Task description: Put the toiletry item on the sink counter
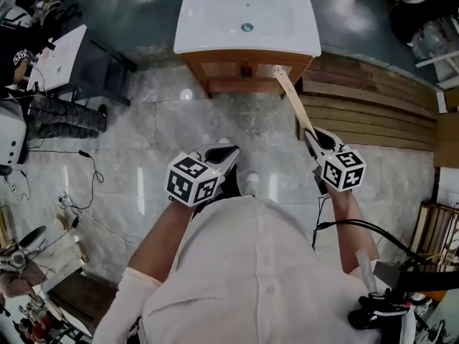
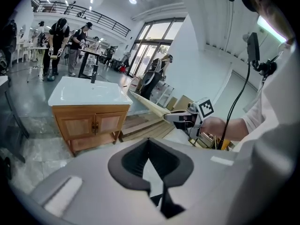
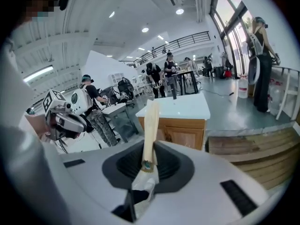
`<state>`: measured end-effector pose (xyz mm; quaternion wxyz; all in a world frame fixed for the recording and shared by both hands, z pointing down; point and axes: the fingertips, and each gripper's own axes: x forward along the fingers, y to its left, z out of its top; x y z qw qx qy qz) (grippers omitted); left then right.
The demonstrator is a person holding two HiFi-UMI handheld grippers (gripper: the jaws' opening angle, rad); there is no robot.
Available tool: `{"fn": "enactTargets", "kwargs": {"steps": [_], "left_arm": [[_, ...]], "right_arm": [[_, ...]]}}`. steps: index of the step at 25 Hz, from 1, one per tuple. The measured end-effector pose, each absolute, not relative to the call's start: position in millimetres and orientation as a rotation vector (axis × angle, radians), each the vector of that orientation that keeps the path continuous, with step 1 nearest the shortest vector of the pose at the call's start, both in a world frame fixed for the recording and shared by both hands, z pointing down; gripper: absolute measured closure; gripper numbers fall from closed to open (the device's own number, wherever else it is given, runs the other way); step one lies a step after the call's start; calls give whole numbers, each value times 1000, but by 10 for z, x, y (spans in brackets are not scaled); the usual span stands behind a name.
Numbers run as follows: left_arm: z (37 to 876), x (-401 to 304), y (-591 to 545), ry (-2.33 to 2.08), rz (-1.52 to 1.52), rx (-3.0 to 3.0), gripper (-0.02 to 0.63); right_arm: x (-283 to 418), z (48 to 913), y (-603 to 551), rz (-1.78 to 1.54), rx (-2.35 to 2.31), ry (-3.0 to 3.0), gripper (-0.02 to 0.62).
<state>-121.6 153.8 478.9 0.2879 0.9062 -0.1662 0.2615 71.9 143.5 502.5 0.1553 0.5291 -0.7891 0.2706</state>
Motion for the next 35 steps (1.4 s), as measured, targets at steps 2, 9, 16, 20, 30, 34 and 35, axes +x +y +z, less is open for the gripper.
{"fn": "enactTargets", "kwargs": {"steps": [2,9,16,20,30,34,35], "left_arm": [[4804,-1131,1303,-416,685,2428,600],[4805,-901,344,-296,730,2470,600],[4725,-724,-515,-163,778,2505,600],[4830,-715,-891,-150,811,2491,600],[4914,-537,-1537,-210,750,2390,600],[4917,-278,-1899,-317,718,2349,600],[4899,-178,-1972,-339,708,2338,600]], "right_arm": [[770,5017,1216,745,1489,-2263,545],[863,4958,348,704,1397,-2233,545],[870,4930,-604,659,1293,-2203,546],[920,5022,-1071,575,1214,-2188,546],[1302,5300,-2107,381,966,-2197,548],[1563,5427,-2626,337,858,-2212,548],[1640,5448,-2733,327,825,-2219,548]]}}
